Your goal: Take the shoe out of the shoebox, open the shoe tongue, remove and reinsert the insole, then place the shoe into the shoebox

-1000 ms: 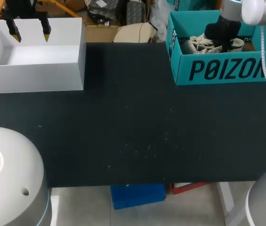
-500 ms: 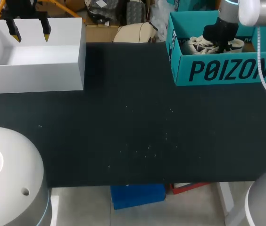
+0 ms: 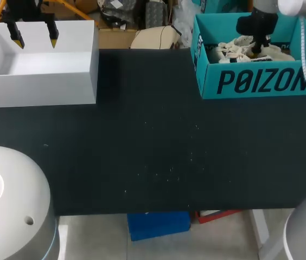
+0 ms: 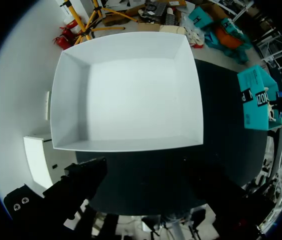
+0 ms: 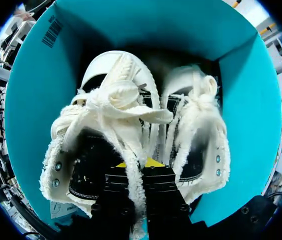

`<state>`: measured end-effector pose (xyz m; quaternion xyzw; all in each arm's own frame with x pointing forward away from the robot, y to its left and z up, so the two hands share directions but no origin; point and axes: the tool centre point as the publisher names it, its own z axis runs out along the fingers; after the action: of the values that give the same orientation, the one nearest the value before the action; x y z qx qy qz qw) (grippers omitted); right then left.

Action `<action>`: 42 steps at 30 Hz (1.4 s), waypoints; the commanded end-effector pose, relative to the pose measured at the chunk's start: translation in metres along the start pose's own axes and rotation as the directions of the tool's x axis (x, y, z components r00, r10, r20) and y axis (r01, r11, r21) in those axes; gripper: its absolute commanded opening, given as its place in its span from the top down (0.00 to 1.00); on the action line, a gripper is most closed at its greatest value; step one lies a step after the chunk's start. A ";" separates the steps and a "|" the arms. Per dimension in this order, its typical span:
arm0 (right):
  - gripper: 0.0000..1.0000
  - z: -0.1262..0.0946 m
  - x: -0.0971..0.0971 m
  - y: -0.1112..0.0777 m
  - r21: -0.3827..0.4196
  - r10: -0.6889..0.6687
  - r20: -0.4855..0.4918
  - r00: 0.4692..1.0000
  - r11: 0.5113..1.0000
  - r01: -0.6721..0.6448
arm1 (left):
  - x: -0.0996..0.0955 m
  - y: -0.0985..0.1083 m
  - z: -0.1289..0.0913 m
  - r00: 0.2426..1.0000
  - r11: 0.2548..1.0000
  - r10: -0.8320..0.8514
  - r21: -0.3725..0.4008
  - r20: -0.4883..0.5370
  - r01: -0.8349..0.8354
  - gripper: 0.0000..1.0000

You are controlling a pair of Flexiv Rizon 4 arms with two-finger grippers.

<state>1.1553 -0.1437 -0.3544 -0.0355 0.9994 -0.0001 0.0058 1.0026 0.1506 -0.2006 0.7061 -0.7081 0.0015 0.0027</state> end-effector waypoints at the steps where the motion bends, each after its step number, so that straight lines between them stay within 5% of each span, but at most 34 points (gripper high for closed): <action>1: 1.00 -0.059 0.010 0.004 0.020 0.005 0.021 1.000 1.000 -0.005 | 0.001 0.000 0.000 1.000 1.000 -0.002 -0.002 0.004 0.002 0.00; 13: 1.00 -0.194 0.019 0.034 0.052 0.006 0.052 0.999 0.999 -0.009 | 0.001 0.000 0.000 1.000 1.000 -0.002 -0.002 0.004 0.002 0.00; 20: 1.00 -0.245 0.056 0.067 0.155 -0.041 0.067 0.997 0.987 0.030 | 0.001 0.000 0.000 1.000 1.000 -0.002 -0.002 0.004 0.002 0.00; 29: 1.00 -0.244 0.114 0.117 0.204 -0.093 0.095 0.991 0.976 0.072 | 0.001 0.000 0.000 1.000 1.000 -0.002 -0.002 0.004 0.002 0.00; 42: 1.00 -0.186 0.191 0.232 0.096 0.002 0.123 0.992 0.995 -0.014 | 0.001 0.000 0.000 1.000 1.000 -0.002 -0.002 0.004 0.002 0.00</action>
<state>0.9673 0.0589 -0.1541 -0.0337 0.9984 -0.0406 0.0178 1.0026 0.1507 -0.2006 0.7061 -0.7081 0.0015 0.0027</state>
